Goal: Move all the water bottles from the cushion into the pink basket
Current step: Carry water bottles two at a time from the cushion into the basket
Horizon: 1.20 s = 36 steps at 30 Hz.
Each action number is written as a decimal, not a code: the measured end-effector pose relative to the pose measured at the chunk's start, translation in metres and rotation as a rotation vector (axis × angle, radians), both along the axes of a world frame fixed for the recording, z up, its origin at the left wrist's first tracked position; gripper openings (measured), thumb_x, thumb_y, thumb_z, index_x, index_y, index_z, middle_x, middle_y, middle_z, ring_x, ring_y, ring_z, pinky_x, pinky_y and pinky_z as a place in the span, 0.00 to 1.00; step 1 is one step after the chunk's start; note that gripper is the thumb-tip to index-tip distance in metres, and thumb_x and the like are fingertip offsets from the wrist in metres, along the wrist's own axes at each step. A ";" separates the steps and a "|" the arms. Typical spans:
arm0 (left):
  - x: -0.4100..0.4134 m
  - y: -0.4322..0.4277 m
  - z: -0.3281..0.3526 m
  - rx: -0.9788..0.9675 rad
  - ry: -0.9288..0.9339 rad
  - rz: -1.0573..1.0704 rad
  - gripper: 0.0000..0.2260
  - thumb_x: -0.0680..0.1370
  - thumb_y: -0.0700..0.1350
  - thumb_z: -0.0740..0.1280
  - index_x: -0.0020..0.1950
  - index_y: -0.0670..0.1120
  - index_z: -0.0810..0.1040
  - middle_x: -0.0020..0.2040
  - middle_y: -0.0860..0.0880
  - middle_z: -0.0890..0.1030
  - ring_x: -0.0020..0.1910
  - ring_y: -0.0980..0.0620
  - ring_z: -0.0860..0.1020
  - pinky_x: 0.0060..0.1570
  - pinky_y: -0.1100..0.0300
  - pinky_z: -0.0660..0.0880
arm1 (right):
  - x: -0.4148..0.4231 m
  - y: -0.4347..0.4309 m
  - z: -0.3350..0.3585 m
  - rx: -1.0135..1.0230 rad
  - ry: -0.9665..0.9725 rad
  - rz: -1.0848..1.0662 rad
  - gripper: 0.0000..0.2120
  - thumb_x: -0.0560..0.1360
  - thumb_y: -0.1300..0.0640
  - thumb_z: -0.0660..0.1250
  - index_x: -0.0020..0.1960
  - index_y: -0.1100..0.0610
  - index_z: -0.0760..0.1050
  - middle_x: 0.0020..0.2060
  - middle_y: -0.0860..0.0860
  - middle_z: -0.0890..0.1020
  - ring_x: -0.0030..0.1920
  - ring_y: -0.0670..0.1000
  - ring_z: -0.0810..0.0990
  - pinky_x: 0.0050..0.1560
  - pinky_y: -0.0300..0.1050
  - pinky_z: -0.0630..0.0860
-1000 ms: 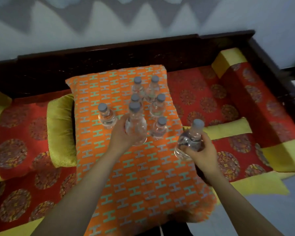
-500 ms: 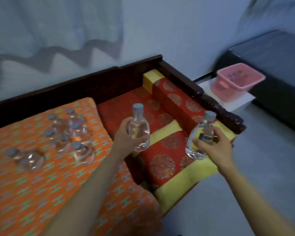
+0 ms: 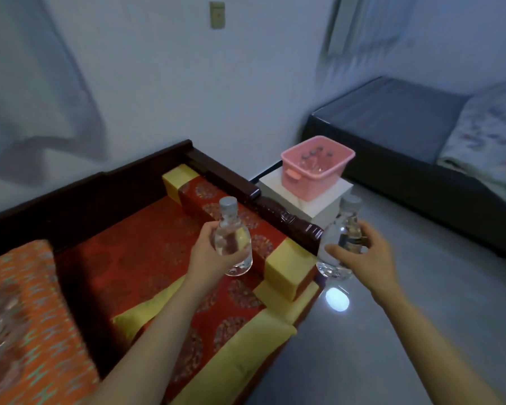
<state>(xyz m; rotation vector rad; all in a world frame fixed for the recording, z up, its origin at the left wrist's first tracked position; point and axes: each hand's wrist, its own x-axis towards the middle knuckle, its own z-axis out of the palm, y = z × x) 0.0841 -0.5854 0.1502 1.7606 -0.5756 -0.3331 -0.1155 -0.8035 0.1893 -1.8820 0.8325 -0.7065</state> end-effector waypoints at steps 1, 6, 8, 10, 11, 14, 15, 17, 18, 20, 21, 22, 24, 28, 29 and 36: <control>0.002 -0.016 0.001 0.009 -0.006 -0.011 0.25 0.60 0.57 0.79 0.52 0.60 0.72 0.46 0.58 0.82 0.44 0.57 0.82 0.39 0.56 0.78 | -0.001 -0.015 -0.001 0.002 -0.006 -0.010 0.25 0.61 0.55 0.80 0.56 0.47 0.76 0.48 0.45 0.81 0.45 0.43 0.80 0.43 0.41 0.77; 0.018 -0.092 -0.003 0.026 -0.004 -0.060 0.26 0.60 0.53 0.80 0.52 0.59 0.72 0.46 0.55 0.82 0.45 0.58 0.82 0.44 0.55 0.81 | 0.007 -0.080 -0.012 0.008 0.001 -0.038 0.28 0.61 0.54 0.80 0.59 0.50 0.75 0.51 0.47 0.80 0.48 0.47 0.80 0.44 0.40 0.75; 0.028 -0.130 -0.005 0.019 -0.015 -0.082 0.26 0.59 0.53 0.80 0.52 0.59 0.72 0.46 0.59 0.81 0.44 0.62 0.80 0.41 0.63 0.79 | 0.016 -0.110 -0.017 0.001 0.018 -0.046 0.29 0.61 0.53 0.80 0.59 0.49 0.75 0.51 0.48 0.80 0.49 0.48 0.79 0.44 0.41 0.75; 0.039 -0.166 -0.008 -0.003 -0.016 -0.110 0.27 0.59 0.52 0.80 0.53 0.57 0.72 0.47 0.57 0.81 0.45 0.63 0.80 0.40 0.69 0.76 | 0.026 -0.139 -0.019 0.001 0.005 -0.055 0.27 0.61 0.53 0.80 0.57 0.45 0.74 0.51 0.47 0.79 0.49 0.48 0.79 0.45 0.42 0.75; 0.044 -0.181 -0.009 0.001 -0.014 -0.120 0.27 0.60 0.50 0.80 0.54 0.56 0.72 0.48 0.56 0.81 0.46 0.63 0.80 0.40 0.69 0.76 | 0.030 -0.152 -0.020 0.001 0.010 -0.057 0.26 0.61 0.53 0.80 0.56 0.44 0.74 0.50 0.47 0.79 0.49 0.48 0.79 0.45 0.41 0.75; 0.063 -0.230 -0.012 0.027 -0.002 -0.118 0.27 0.62 0.48 0.80 0.55 0.55 0.71 0.50 0.54 0.80 0.50 0.58 0.79 0.47 0.59 0.78 | 0.046 -0.197 -0.016 -0.004 0.049 -0.061 0.27 0.59 0.52 0.79 0.56 0.46 0.74 0.50 0.49 0.79 0.49 0.51 0.80 0.48 0.49 0.79; 0.070 -0.246 -0.010 0.025 -0.003 -0.126 0.27 0.62 0.47 0.80 0.55 0.55 0.71 0.51 0.52 0.80 0.51 0.55 0.79 0.49 0.55 0.78 | 0.052 -0.213 -0.013 -0.007 0.048 -0.071 0.28 0.58 0.51 0.79 0.56 0.46 0.74 0.51 0.49 0.79 0.49 0.52 0.80 0.49 0.51 0.80; 0.083 -0.281 -0.008 0.028 -0.005 -0.124 0.27 0.62 0.46 0.80 0.56 0.53 0.71 0.53 0.49 0.79 0.53 0.51 0.79 0.51 0.53 0.78 | 0.064 -0.249 -0.009 -0.017 0.057 -0.075 0.27 0.59 0.52 0.79 0.55 0.45 0.73 0.50 0.49 0.79 0.49 0.52 0.80 0.49 0.52 0.80; 0.087 -0.298 -0.008 0.031 0.000 -0.117 0.28 0.62 0.46 0.80 0.56 0.53 0.71 0.53 0.49 0.79 0.53 0.51 0.79 0.52 0.53 0.77 | 0.068 -0.265 -0.007 -0.011 0.066 -0.076 0.27 0.59 0.53 0.80 0.54 0.45 0.73 0.49 0.49 0.79 0.48 0.52 0.80 0.50 0.53 0.80; 0.094 -0.326 -0.008 0.029 0.002 -0.110 0.28 0.62 0.46 0.80 0.57 0.52 0.71 0.53 0.50 0.80 0.53 0.51 0.79 0.52 0.53 0.78 | 0.075 -0.295 -0.007 0.001 0.057 -0.095 0.27 0.60 0.55 0.81 0.55 0.46 0.73 0.49 0.49 0.80 0.48 0.52 0.80 0.50 0.53 0.80; 0.097 -0.337 -0.009 0.031 0.012 -0.108 0.27 0.62 0.46 0.80 0.57 0.53 0.72 0.53 0.51 0.80 0.52 0.52 0.79 0.52 0.53 0.78 | 0.078 -0.307 -0.008 0.001 0.054 -0.105 0.28 0.59 0.55 0.81 0.55 0.47 0.73 0.49 0.50 0.80 0.48 0.53 0.80 0.49 0.51 0.80; 0.100 -0.348 -0.009 0.033 0.022 -0.106 0.27 0.62 0.46 0.80 0.56 0.53 0.72 0.52 0.54 0.79 0.52 0.54 0.79 0.51 0.53 0.78 | 0.081 -0.321 -0.009 0.002 0.051 -0.112 0.28 0.59 0.55 0.81 0.56 0.47 0.74 0.49 0.50 0.80 0.48 0.53 0.80 0.48 0.48 0.79; 0.105 -0.376 -0.011 0.042 0.028 -0.090 0.26 0.62 0.48 0.80 0.55 0.55 0.72 0.51 0.58 0.79 0.49 0.60 0.79 0.49 0.56 0.78 | 0.088 -0.353 -0.010 0.012 0.038 -0.108 0.29 0.59 0.55 0.81 0.56 0.46 0.74 0.48 0.50 0.81 0.47 0.52 0.80 0.46 0.44 0.78; 0.111 -0.430 -0.019 0.045 0.042 -0.021 0.26 0.61 0.47 0.80 0.54 0.55 0.72 0.51 0.56 0.81 0.49 0.57 0.80 0.48 0.57 0.77 | 0.104 -0.422 -0.018 -0.005 0.084 -0.039 0.29 0.59 0.54 0.81 0.57 0.47 0.73 0.48 0.48 0.80 0.47 0.50 0.80 0.47 0.47 0.78; 0.110 -0.444 -0.021 0.042 0.047 0.007 0.27 0.61 0.47 0.80 0.54 0.54 0.72 0.51 0.55 0.81 0.49 0.56 0.80 0.48 0.58 0.77 | 0.108 -0.442 -0.021 -0.005 0.084 -0.019 0.29 0.59 0.53 0.81 0.57 0.47 0.73 0.47 0.47 0.80 0.46 0.49 0.80 0.46 0.45 0.78; 0.110 -0.545 -0.030 0.044 0.097 0.243 0.26 0.60 0.47 0.81 0.52 0.55 0.72 0.50 0.57 0.80 0.48 0.58 0.80 0.44 0.63 0.74 | 0.132 -0.584 -0.020 0.019 0.118 0.206 0.32 0.59 0.48 0.80 0.60 0.47 0.71 0.51 0.44 0.78 0.49 0.46 0.79 0.44 0.41 0.76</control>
